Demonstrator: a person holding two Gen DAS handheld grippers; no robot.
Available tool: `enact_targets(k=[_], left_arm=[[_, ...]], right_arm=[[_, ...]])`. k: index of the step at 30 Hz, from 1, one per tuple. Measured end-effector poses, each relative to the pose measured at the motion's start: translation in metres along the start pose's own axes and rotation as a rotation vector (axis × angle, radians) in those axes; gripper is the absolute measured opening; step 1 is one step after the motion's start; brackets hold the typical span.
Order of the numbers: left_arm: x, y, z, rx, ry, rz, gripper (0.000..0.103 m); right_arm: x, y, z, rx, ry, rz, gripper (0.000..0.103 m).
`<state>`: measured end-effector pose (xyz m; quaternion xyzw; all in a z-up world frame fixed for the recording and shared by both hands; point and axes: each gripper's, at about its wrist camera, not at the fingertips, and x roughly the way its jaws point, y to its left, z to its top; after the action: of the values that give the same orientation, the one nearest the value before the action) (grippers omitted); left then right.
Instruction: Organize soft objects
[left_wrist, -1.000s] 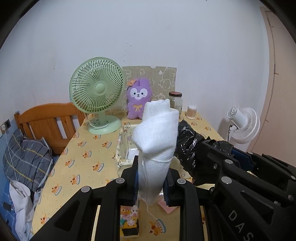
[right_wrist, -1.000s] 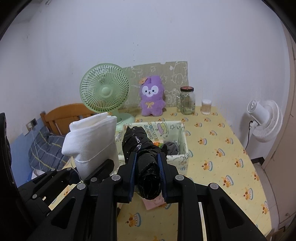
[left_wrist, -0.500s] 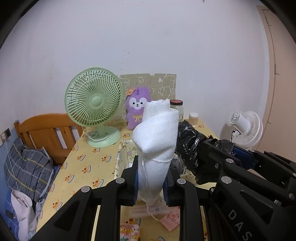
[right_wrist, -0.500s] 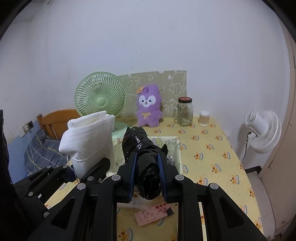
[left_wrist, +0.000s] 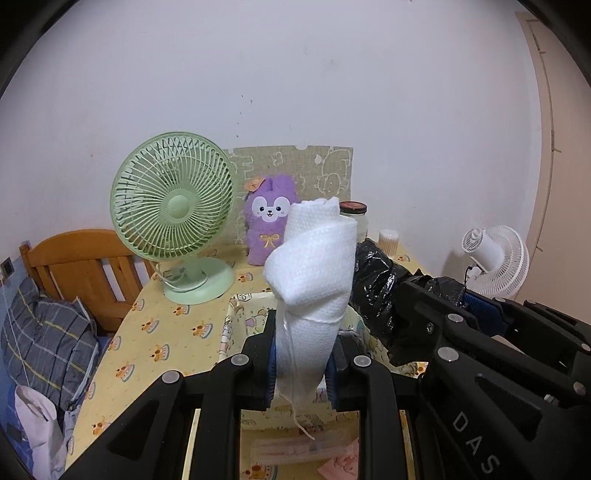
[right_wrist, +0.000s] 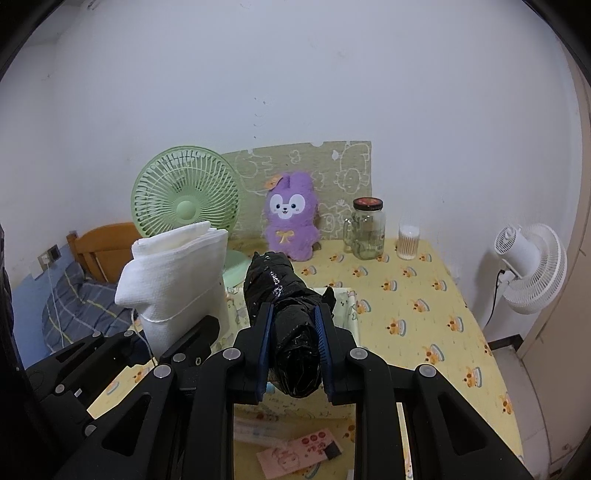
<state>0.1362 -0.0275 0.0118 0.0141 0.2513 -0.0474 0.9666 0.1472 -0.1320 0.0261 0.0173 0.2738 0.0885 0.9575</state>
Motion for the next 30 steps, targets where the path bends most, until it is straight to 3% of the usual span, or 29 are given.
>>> enact_targets(k=[30], left_arm=[[0.093,0.011,-0.009,-0.050,0.143,-0.012,0.020]], right_arm=[[0.097,-0.016,-0.006,0.024,0.105,-0.019,0.026]])
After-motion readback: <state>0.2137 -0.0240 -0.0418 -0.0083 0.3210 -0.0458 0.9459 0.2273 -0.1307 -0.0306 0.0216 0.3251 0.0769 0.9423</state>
